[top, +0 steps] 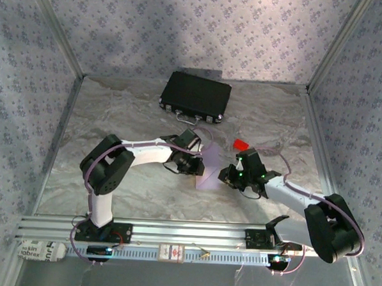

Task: Fold a paper plane with a square sheet of paper (pick it up from the middle)
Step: Fold the triangle a second time at the center of the table, then turn over the paper at the center of the table.

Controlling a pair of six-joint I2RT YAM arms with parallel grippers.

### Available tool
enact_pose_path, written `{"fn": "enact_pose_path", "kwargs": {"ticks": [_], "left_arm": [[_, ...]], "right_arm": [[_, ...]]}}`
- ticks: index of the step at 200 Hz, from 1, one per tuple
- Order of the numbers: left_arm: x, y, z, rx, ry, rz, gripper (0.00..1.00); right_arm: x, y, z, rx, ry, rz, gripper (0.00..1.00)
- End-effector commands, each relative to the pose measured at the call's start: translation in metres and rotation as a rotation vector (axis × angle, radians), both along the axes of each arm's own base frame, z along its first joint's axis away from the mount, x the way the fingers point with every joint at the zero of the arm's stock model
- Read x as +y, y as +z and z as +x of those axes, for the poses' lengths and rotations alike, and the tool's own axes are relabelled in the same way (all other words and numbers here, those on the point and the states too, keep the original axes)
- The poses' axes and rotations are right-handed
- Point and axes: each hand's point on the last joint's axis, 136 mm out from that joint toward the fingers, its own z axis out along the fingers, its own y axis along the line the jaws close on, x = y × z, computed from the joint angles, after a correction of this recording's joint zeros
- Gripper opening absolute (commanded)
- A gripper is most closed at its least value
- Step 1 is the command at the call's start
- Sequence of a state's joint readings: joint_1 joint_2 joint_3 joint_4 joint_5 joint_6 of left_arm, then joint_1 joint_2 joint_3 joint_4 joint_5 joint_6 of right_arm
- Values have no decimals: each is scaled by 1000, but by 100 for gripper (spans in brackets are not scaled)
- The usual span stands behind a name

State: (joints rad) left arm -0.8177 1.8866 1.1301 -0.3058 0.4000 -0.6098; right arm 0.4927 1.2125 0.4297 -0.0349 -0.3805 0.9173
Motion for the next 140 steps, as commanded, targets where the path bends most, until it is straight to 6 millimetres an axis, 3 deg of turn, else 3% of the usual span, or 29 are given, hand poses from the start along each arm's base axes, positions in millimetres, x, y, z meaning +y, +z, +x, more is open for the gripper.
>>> {"fn": "enact_pose_path", "kwargs": {"ticks": [1,98,140], "left_arm": [[7,-8,1,-7,-23,45,15],[24,-32,-21,60,-17,84,10],[25,-34,-22,64,-14,83,9]], "right_arm": [[-4,-4,-10,28,-2,-26,21],[3,-7,-14,65,27,-42,41],[7,-6,-12,62,35,-36,44]]}}
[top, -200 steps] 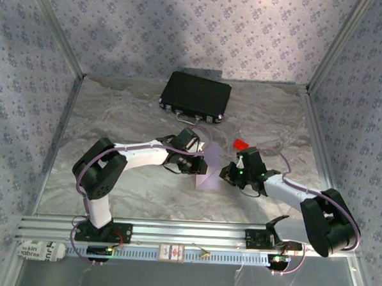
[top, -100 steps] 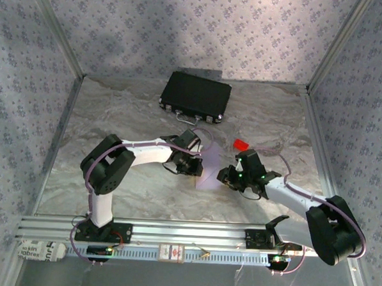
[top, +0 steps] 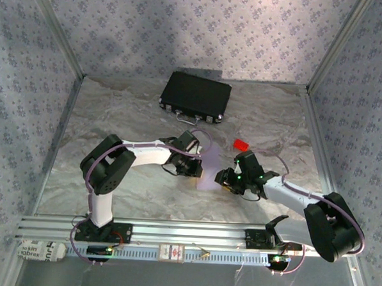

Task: Fold a paper plane with a square sheet of paper (pick it up from the middle)
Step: Turn over the paper at the center of the table.

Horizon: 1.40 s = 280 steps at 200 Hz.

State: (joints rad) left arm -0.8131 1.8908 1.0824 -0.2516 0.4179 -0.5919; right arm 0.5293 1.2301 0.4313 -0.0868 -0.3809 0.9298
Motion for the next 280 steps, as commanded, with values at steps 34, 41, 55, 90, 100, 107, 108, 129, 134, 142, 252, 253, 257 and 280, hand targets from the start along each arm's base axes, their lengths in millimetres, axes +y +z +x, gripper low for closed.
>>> {"fn": "enact_pose_path", "kwargs": {"ticks": [34,41,55,90,100,107,108,129,134,142,252,253,257,280], "left_arm": [[20,-23,-16,60,2,93,9],[20,-23,-17,60,1,94,9],[20,-23,-17,60,2,93,10],[19,-22,-17,60,0,89,9],[20,-23,-17,62,1,91,9],[20,-23,-17,60,-1,92,9],[20,-23,-17,60,-1,92,9],[20,-22,-17,60,1,89,9],[20,-23,-17,60,1,89,9],[20,-23,-17,60,0,89,9],[19,-22,-17,59,-2,84,9],[19,-21,-17,59,-1,84,9],[19,-21,-17,58,0,83,9],[18,-21,-17,59,0,80,9]], "right_arm": [[8,4,7,-5,12,4,44],[9,4,7,-6,14,9,44],[12,4,9,-7,18,17,44],[15,1,12,-1,17,20,44],[17,2,14,-5,16,24,44],[18,2,15,-9,15,27,43],[18,1,15,-8,15,27,44],[22,2,20,-16,18,34,44],[22,2,21,-17,16,35,44],[24,3,24,-21,14,38,44],[19,15,63,-95,-33,106,46],[19,15,63,-94,-32,107,46],[18,15,64,-94,-34,109,46],[16,12,67,-86,-47,120,46]]}}
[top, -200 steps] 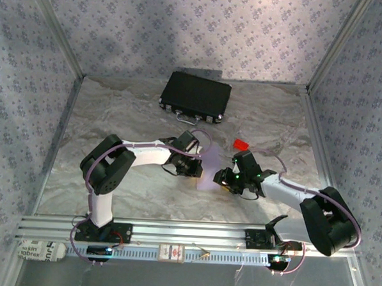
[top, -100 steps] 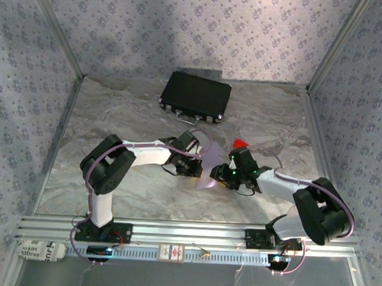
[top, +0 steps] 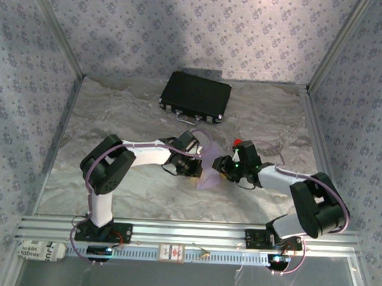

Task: Fold a paper plane with a square sheet of paper (pick it up from the middle)
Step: Turn over the paper at the center of the table.

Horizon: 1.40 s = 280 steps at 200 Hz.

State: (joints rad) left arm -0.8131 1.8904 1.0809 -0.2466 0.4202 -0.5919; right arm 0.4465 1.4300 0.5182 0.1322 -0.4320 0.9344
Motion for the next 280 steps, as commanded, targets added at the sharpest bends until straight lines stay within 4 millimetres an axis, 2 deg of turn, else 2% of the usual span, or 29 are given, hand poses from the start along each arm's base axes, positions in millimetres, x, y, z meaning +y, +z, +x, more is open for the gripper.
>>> {"fn": "enact_pose_path", "kwargs": {"ticks": [1,67,108,166,222,280], "left_arm": [[19,-21,-17,59,0,84,9],[18,-20,-16,60,2,82,9],[19,-20,-16,57,8,82,9],[18,-17,-13,49,22,69,9],[17,-15,-12,52,28,59,9],[17,-13,-11,45,38,54,11]], "right_arm": [[4,5,8,-15,8,34,46],[0,-3,11,4,-29,40,45],[-4,-15,0,39,-41,39,45],[-2,-14,0,49,-38,48,44],[-2,-13,8,23,-52,58,35],[-6,-14,13,16,-68,63,31]]}}
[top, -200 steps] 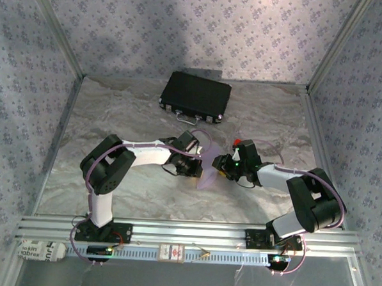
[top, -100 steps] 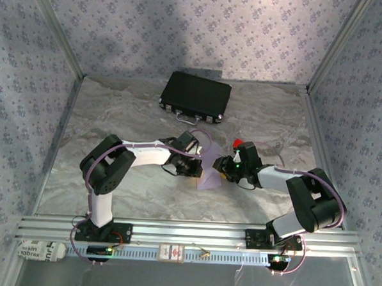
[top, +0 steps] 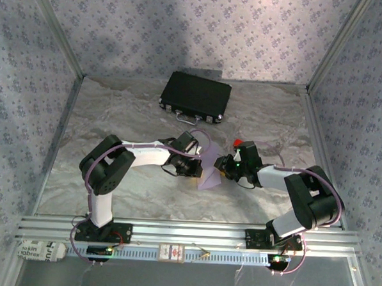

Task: Fold a paper plane with a square sheet of paper (pick it up from the middle)
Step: Turn over the paper at the center of the table.

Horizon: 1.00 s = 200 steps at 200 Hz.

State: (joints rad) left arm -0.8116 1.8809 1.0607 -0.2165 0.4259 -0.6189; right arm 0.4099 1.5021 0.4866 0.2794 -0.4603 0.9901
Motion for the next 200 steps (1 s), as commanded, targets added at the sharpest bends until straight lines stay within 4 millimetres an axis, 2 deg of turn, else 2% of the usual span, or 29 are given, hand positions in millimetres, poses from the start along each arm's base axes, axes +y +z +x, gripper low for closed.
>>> {"fn": "enact_pose_path", "kwargs": {"ticks": [1,107,137,168,200], "left_arm": [[17,-14,-11,39,16,70,11],[17,-12,-10,39,22,63,12],[14,-5,-8,28,25,43,17],[11,7,-5,-9,27,2,28],[9,27,1,-63,49,-41,37]], "right_arm": [[-3,-4,1,10,-12,7,31],[-2,-9,3,11,-5,29,16],[-5,-7,3,2,-6,36,12],[-1,8,4,-71,19,72,10],[-3,19,3,-106,45,62,8]]}}
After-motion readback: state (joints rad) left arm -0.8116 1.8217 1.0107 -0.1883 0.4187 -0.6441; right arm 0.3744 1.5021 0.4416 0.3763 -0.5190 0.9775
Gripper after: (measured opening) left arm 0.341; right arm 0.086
